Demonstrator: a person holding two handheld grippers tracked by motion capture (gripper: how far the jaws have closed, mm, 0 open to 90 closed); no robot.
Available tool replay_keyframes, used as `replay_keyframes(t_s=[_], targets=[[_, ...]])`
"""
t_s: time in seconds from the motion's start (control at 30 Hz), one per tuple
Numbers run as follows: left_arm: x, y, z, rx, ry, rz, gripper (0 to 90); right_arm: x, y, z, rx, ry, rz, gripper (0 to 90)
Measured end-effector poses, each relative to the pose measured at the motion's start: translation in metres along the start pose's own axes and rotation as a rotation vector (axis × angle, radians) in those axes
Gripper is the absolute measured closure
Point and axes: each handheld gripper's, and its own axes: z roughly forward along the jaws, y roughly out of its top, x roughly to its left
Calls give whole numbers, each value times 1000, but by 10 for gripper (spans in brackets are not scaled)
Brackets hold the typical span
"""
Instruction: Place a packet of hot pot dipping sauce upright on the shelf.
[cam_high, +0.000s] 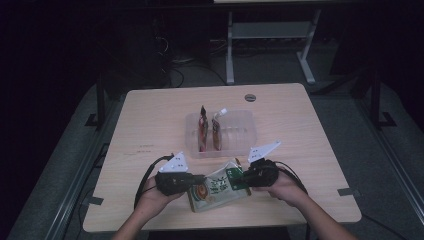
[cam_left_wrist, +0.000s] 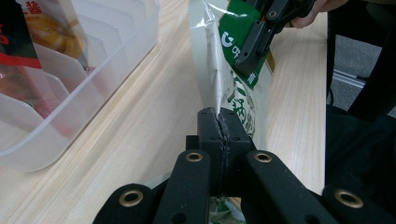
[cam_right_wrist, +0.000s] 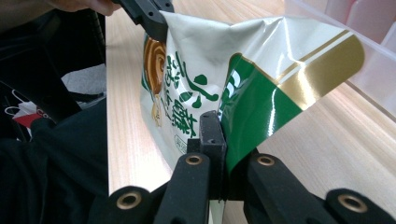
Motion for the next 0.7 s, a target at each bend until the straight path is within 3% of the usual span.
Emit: replay_keyframes(t_s=[0.23, 0.3, 0.37, 0.5, 0.7], targets=[[2, -2, -9, -36, 29, -8, 809, 0, 1, -3, -21, 16, -3, 896], [6, -2, -17, -59, 53, -24, 813, 0, 1, -4, -14, 8, -7, 897], [9, -4, -25, -71, 62, -35, 885, 0, 0, -5, -14, 5, 0, 897], [12, -8, -26, -42, 80, -37, 898, -2, 0, -7, -18, 5, -1, 898], [12, -6, -10, 15, 86, -21, 898, 3, 5, -8, -40, 35, -15, 898]])
